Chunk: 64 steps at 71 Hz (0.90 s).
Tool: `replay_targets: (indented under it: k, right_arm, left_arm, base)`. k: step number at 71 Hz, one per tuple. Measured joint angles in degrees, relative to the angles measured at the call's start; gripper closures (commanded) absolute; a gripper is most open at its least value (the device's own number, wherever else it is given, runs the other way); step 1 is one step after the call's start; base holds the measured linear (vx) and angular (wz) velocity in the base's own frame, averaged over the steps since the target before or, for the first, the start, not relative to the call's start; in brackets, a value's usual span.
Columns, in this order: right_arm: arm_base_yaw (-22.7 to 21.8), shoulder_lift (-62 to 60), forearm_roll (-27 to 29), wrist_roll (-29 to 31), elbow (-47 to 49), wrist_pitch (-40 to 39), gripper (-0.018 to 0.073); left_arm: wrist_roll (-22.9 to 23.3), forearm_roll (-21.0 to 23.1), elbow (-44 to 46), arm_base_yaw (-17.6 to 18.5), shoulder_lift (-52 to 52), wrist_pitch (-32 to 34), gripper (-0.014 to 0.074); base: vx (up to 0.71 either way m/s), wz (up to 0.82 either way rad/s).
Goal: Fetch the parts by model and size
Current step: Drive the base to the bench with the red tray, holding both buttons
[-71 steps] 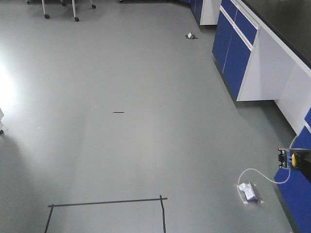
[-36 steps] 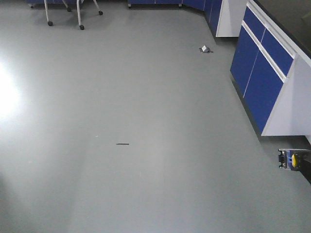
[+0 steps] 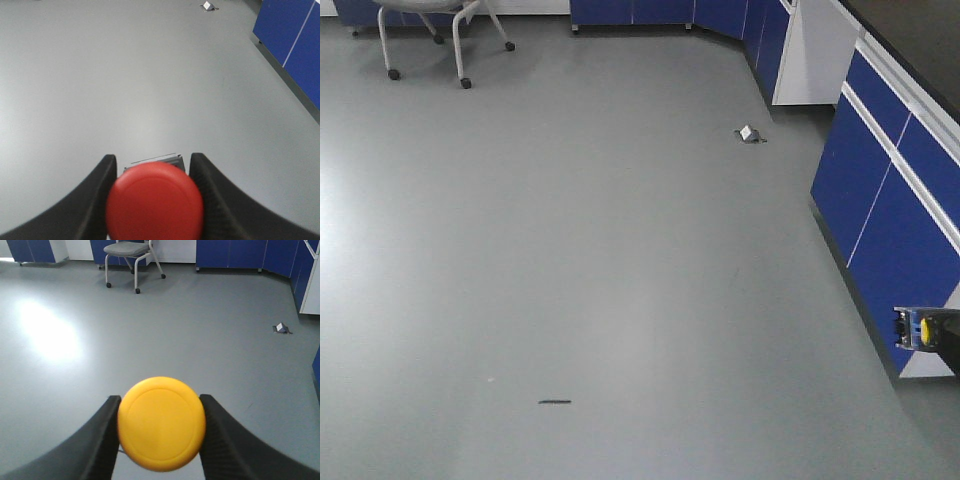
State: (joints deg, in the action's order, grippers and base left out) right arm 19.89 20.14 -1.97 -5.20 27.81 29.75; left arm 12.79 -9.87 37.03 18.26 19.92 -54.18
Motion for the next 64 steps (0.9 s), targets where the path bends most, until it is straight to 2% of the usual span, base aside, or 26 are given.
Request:
replay_targets:
  k: [64]
  right_arm:
    - [0.0, 0.0, 0.0, 0.0, 0.0, 0.1, 0.0569]
  left_arm:
    - [0.0, 0.0, 0.0, 0.0, 0.0, 0.0, 0.0594]
  base:
    - [0.75, 0.0]
